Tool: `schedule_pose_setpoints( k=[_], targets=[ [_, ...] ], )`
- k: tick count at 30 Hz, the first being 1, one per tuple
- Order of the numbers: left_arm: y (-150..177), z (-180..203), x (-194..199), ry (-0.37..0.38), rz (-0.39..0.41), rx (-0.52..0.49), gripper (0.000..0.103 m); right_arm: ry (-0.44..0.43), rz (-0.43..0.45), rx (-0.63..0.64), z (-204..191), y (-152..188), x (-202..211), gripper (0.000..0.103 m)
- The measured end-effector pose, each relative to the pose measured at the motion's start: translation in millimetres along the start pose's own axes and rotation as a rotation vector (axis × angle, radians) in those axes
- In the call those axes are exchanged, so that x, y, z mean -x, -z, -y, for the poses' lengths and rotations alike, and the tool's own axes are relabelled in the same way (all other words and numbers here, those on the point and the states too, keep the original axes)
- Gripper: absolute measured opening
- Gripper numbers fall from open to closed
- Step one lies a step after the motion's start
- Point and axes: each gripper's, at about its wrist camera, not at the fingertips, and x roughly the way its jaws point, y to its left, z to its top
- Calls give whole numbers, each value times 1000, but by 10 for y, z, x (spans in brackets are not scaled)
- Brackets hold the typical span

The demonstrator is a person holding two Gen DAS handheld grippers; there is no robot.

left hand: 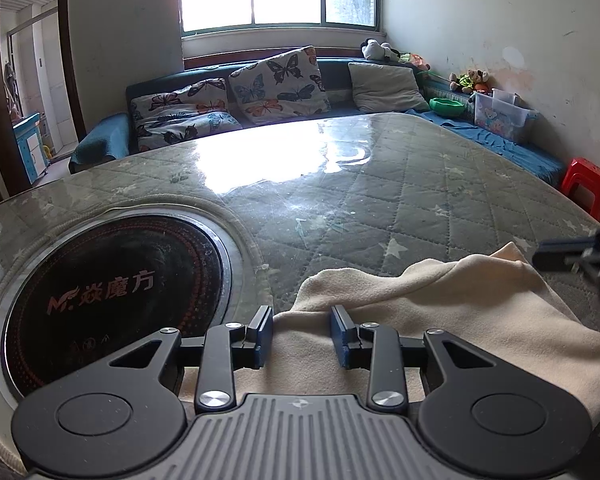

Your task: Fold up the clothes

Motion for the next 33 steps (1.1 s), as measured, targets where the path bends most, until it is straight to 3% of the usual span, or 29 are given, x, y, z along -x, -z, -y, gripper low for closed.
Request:
schedule_pose_setpoints(
  k=[5, 11, 17, 26, 33],
  targets=[
    [-1, -6, 1, 0, 2, 4, 35, -106, 4, 5, -130, -179, -137, 6],
    [-2, -23, 4, 4, 3, 11, 37, -117, -69, -11, -132, -196, -461, 6],
    [16, -88, 156, 35, 28, 67, 37, -122, -28, 30, -143, -161, -70, 9],
    [360, -7, 829, 120, 103, 45, 37, -186, 4, 94, -410, 120, 381, 9],
    [632, -72, 924, 92, 80, 68, 37, -175, 0, 35, -371, 246, 374, 9]
  ],
)
